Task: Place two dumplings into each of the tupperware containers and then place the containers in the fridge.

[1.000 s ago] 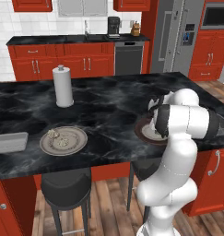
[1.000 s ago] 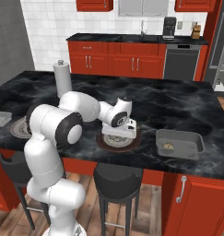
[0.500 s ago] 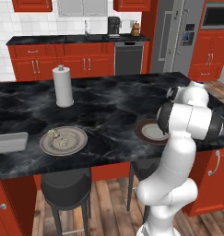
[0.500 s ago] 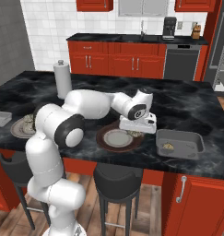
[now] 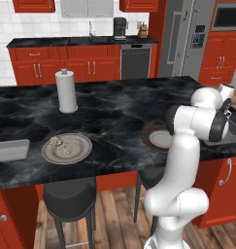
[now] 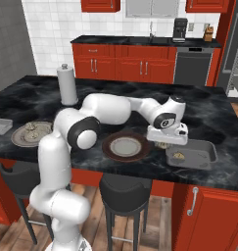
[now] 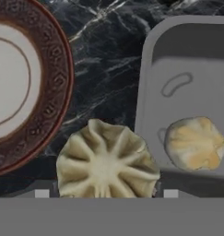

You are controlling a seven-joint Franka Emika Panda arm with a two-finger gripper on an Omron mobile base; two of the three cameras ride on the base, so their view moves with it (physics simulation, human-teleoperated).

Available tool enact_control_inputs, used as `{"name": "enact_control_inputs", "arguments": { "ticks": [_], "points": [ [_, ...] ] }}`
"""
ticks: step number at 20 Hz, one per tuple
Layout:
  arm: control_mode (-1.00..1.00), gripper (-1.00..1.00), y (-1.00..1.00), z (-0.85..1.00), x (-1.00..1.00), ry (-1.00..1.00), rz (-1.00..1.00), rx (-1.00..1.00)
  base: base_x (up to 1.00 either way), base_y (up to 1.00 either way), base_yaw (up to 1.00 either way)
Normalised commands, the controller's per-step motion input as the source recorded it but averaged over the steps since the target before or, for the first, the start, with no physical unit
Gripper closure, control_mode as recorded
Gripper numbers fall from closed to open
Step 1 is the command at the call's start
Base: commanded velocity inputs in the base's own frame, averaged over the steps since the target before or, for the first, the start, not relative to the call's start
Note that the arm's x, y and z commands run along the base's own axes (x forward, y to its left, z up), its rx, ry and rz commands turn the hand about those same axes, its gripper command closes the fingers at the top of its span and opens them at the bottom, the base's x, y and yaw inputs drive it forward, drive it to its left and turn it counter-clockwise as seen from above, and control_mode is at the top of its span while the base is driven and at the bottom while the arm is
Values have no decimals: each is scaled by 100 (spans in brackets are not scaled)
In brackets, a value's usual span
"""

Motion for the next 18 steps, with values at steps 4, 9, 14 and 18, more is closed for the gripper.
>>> {"name": "enact_control_inputs", "arguments": {
  "ticks": [4,9,14,18],
  "points": [
    [-100,100,-64,-2,1,0,0,4,0,0,0],
    [-100,100,-33,-24,21,-2,0,0,0,0,0],
    [-100,100,-17,-19,51,0,0,1,0,0,0],
    [-100,100,-31,-28,8,0,0,2,0,0,0]
  ]
}}
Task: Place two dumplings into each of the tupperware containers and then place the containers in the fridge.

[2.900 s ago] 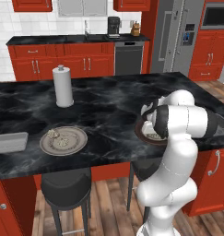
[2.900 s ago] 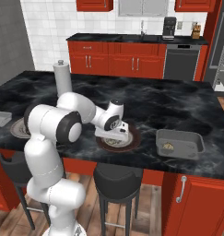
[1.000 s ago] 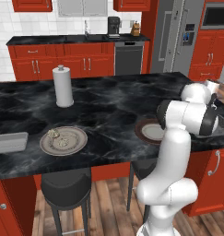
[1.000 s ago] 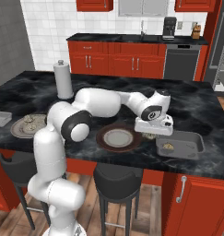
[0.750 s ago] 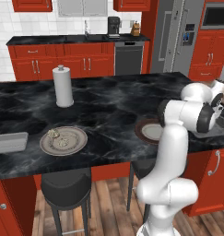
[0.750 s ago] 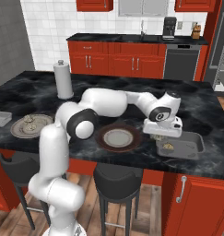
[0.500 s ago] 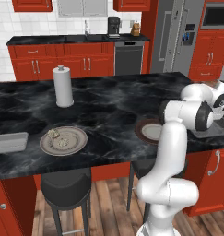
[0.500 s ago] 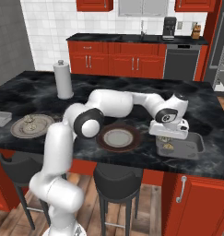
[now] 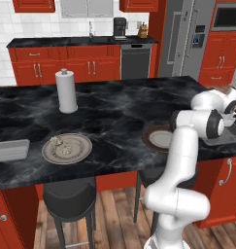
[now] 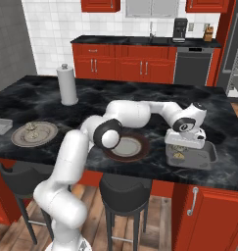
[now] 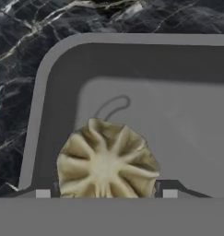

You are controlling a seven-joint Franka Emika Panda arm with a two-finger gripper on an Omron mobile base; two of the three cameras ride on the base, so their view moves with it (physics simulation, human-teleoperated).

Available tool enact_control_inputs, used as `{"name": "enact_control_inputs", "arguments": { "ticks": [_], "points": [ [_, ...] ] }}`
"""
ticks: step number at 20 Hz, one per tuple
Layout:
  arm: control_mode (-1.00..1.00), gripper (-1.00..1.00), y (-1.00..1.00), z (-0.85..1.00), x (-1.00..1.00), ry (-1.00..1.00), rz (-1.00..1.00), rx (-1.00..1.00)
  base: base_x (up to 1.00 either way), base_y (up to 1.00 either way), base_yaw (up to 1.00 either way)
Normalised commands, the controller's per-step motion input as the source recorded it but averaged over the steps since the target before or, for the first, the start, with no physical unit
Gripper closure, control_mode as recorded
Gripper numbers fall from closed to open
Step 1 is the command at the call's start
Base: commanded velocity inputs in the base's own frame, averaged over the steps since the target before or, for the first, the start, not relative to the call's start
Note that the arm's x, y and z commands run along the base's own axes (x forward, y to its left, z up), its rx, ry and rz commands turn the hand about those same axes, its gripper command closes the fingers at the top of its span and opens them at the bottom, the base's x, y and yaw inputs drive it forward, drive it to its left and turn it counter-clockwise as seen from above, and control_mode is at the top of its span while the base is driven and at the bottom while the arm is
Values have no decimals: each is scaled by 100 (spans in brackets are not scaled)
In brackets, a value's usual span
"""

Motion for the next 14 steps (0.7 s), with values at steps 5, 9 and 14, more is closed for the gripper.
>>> {"name": "enact_control_inputs", "arguments": {
  "ticks": [5,9,14],
  "points": [
    [-100,-100,-1,-63,0,0,0,0,0,0,0],
    [-100,-100,1,-10,0,0,0,0,0,0,0],
    [-100,-100,3,13,-38,0,0,0,0,0,0]
  ]
}}
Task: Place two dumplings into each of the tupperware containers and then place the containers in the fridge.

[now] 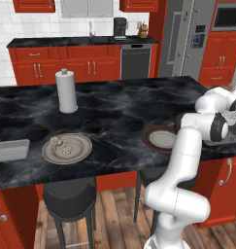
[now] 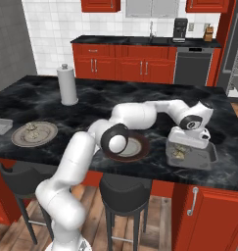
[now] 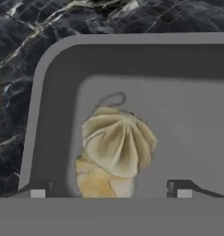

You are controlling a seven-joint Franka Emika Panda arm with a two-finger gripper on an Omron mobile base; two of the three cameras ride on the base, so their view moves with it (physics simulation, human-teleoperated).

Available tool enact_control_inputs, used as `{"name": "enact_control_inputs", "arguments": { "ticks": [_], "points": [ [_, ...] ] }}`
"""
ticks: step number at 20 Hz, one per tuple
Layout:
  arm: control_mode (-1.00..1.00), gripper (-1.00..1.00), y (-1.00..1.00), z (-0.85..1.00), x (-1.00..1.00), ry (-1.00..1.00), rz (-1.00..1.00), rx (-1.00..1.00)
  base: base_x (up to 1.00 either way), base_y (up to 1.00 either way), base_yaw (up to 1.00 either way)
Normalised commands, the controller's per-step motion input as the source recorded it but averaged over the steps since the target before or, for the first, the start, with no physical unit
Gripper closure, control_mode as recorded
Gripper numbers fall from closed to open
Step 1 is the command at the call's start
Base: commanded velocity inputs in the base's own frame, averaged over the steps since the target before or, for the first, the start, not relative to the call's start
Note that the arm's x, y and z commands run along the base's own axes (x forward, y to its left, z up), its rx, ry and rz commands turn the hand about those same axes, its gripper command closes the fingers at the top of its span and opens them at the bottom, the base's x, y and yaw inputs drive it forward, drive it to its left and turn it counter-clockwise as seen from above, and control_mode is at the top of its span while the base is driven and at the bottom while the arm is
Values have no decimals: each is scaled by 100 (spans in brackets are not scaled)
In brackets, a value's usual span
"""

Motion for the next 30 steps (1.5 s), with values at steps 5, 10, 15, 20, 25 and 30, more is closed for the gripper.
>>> {"name": "enact_control_inputs", "arguments": {
  "ticks": [5,10,15,20,25,30],
  "points": [
    [-100,-100,35,20,-52,0,0,0,0,0,0],
    [-100,-100,83,26,-29,0,0,-4,0,0,0],
    [-100,-100,88,3,0,2,0,-10,0,0,0],
    [-100,-100,43,-28,0,-1,0,-15,0,0,0],
    [-100,-100,-5,-19,7,-1,0,-10,0,0,0],
    [-100,-100,-6,-7,23,0,0,-3,0,0,0]
  ]
}}
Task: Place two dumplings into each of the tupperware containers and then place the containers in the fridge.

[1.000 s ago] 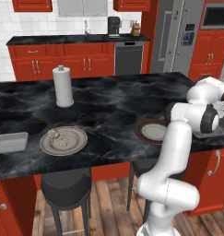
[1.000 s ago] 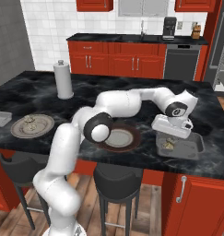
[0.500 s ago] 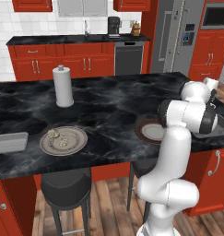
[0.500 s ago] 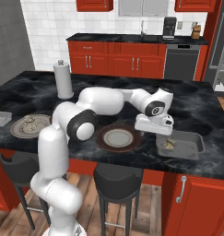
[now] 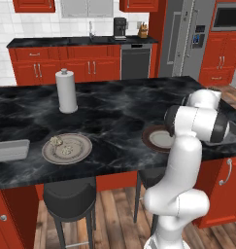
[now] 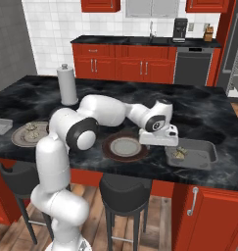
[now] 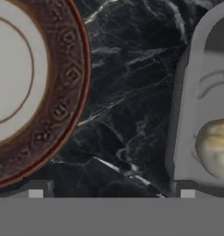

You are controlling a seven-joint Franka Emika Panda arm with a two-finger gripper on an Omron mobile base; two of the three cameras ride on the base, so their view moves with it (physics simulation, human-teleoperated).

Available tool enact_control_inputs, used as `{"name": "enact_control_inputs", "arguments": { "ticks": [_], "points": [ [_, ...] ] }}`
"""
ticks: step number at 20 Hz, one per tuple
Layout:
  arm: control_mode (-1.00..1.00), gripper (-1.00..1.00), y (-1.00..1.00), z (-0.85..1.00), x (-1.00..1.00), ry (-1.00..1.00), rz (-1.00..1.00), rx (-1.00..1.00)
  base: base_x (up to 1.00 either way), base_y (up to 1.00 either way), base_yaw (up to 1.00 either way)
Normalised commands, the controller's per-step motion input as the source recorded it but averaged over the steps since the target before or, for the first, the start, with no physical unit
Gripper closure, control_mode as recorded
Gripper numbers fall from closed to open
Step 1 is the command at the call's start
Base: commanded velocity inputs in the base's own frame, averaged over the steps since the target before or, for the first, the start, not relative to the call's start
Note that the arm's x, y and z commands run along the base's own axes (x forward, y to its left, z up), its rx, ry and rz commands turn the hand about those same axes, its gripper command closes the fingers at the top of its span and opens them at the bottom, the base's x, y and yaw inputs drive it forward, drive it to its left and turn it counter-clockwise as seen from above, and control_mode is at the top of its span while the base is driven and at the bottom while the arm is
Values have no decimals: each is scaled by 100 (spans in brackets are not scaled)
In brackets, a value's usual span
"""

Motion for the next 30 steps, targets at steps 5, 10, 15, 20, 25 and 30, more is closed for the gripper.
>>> {"name": "enact_control_inputs", "arguments": {
  "ticks": [5,10,15,20,25,30],
  "points": [
    [-100,-100,-17,-8,26,0,1,0,0,0,0],
    [-100,-100,-33,-10,28,-1,0,0,0,0,0],
    [-100,-100,-26,-3,19,0,0,0,0,0,0],
    [-100,-100,0,-22,3,0,0,0,0,0,0],
    [-100,-100,0,-26,0,0,0,0,0,0,0],
    [-100,-100,0,-9,0,0,0,0,0,0,0]
  ]
}}
